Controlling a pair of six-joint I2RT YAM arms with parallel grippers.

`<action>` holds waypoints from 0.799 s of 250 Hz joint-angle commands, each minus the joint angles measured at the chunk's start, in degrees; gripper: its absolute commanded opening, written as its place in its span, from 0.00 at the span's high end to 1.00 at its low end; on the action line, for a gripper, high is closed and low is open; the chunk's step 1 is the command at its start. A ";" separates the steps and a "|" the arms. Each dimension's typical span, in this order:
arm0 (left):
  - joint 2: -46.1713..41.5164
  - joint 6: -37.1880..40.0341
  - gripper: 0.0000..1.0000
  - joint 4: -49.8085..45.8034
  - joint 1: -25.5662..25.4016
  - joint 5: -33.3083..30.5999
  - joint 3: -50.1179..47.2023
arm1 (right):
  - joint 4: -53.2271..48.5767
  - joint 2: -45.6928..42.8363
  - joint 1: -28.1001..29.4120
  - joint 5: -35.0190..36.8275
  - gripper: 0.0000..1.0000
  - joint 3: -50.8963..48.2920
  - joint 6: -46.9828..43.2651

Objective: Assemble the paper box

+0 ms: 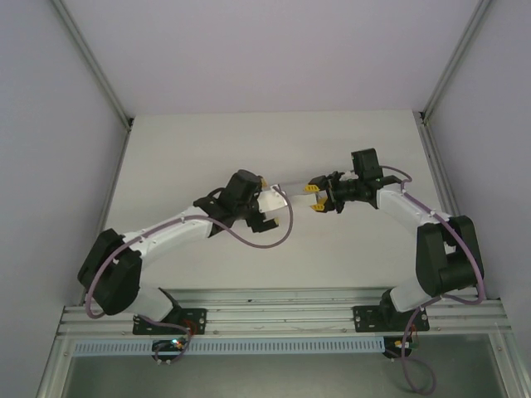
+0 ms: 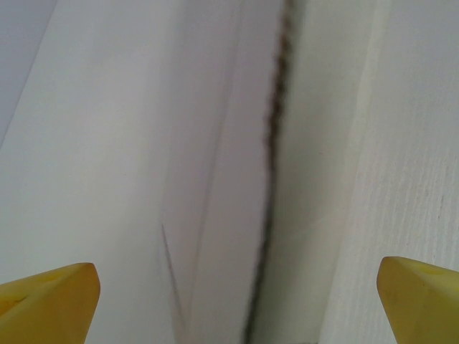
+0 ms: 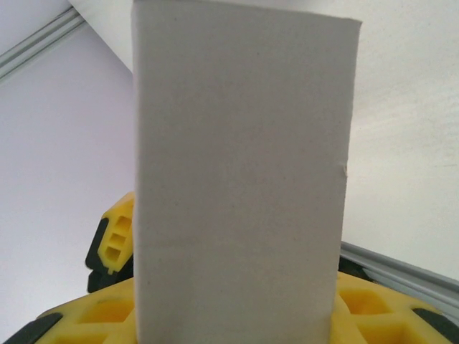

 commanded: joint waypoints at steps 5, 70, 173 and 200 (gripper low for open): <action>1.34 2.59 0.01 1.54 -0.17 -0.33 2.49 | 0.12 -2.44 0.20 -4.11 0.68 -0.77 3.24; 2.50 2.15 0.18 4.66 -0.25 1.01 3.66 | -1.17 -1.93 0.82 -5.62 0.67 -0.45 2.70; 1.24 2.54 0.50 7.57 -0.27 1.37 1.90 | 0.26 -1.45 1.84 -6.82 0.46 -0.46 1.70; 0.27 2.67 0.57 5.80 -0.11 2.71 1.24 | -1.91 -2.13 0.74 -3.73 0.27 0.15 -2.84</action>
